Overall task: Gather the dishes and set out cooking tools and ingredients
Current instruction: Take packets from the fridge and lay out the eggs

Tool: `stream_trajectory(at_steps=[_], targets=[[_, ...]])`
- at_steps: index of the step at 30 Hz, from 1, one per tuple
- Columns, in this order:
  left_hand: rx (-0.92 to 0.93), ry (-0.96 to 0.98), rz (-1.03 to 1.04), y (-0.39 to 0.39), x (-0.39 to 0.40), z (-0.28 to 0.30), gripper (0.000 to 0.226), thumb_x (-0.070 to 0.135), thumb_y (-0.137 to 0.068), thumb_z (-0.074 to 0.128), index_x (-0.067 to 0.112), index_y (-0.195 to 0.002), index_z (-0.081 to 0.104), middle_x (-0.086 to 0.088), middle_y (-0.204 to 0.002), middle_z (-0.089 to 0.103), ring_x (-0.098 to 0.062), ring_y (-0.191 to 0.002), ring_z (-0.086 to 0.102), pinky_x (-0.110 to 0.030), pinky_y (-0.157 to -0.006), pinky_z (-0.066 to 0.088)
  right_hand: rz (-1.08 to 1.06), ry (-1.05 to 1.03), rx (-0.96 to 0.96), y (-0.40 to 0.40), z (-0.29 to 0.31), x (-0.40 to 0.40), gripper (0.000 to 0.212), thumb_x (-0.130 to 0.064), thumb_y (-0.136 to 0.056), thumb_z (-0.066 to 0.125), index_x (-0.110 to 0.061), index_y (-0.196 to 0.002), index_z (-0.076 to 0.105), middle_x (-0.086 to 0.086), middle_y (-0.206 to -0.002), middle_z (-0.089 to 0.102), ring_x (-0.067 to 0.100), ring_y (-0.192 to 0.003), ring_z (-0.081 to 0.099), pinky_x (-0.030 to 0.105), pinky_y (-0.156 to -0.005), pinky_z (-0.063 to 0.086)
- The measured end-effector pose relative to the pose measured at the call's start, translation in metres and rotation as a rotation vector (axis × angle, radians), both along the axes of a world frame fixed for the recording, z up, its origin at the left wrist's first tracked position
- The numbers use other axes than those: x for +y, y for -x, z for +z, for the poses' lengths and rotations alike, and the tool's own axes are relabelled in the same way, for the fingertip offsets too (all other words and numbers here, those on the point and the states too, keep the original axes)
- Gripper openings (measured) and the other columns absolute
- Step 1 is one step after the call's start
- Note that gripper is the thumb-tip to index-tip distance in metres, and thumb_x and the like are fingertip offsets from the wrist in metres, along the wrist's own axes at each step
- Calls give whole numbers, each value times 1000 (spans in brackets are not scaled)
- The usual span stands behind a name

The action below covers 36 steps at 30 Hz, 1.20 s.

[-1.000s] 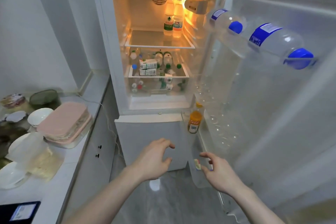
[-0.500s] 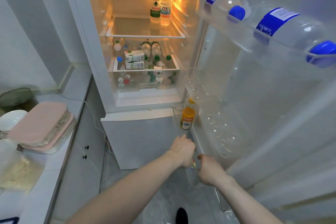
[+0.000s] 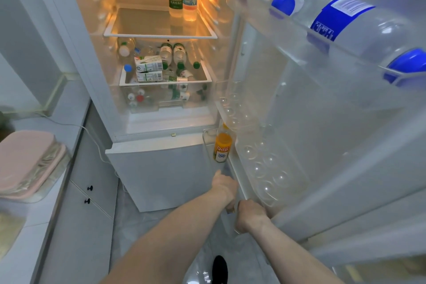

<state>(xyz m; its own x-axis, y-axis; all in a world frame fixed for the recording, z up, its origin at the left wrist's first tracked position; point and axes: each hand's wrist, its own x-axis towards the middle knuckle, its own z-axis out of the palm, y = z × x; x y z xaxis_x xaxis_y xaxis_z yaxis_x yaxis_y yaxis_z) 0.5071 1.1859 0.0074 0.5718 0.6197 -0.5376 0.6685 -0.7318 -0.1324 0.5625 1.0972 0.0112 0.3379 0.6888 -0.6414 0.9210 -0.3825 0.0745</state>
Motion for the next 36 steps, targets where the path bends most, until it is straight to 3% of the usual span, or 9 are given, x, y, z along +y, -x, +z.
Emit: stream_trajectory(at_steps=[13,17,22,24,26,28,30,33,36], targets=[[27,-61,47,-2,0,-6,57,33,-95,61,16,-147,44,-4,-147,52,-27,-143,40,-45,-122,13,79,-49,-47,0,-5,1,46,-20,-91,66,-13,-135,54,7,-139,58,26,-132,56,35,-104,50],[33,-44,62,-6,1,-18,51,33,-95,59,21,-143,50,0,-143,56,-25,-140,44,-44,-118,16,89,-72,-41,-2,-8,-2,43,-19,-93,62,-12,-135,54,8,-138,59,26,-132,56,33,-106,47],[-37,24,90,0,4,-10,56,29,-86,71,18,-138,53,-3,-131,63,-24,-128,55,-43,-117,22,27,-110,1,-2,-10,-2,41,-18,-93,62,-11,-133,56,9,-138,59,26,-131,57,31,-104,47],[-117,43,97,4,5,-7,53,29,-83,74,18,-132,57,-4,-123,65,-25,-120,60,-42,-110,32,-2,-142,16,-1,-9,-3,42,-17,-92,61,-11,-133,55,10,-137,59,27,-130,58,32,-104,47],[-244,40,114,10,4,2,36,30,-85,70,17,-118,63,-7,-113,67,-28,-109,64,-39,-93,44,-29,-208,45,-1,-6,-5,41,-15,-92,61,-12,-132,55,10,-136,58,26,-129,58,32,-104,48],[-416,53,177,20,1,17,17,27,-90,64,14,-101,62,-11,-106,68,-32,-100,66,-37,-77,46,-65,-269,95,-2,0,-7,36,-12,-93,58,-12,-129,57,10,-134,58,26,-127,59,31,-103,47],[-633,86,317,36,-3,30,7,21,-89,62,18,-87,55,-12,-100,68,-33,-95,65,-37,-72,48,-134,-345,178,-5,3,-10,30,-11,-90,57,-15,-119,60,8,-123,61,26,-118,62,29,-96,48],[-954,158,627,68,-9,36,17,18,-87,65,25,-74,54,-2,-84,69,-23,-85,66,-28,-69,47,-262,-500,293,-6,5,-15,21,-16,-83,57,-24,-102,60,-3,-95,64,24,-97,66,29,-83,52],[-1119,250,849,110,-18,33,21,18,-84,71,26,-74,54,3,-75,71,-17,-75,68,-28,-69,51,-291,-663,378,0,16,-22,16,-17,-82,62,-28,-93,60,-9,-81,64,16,-76,62,26,-66,46]])
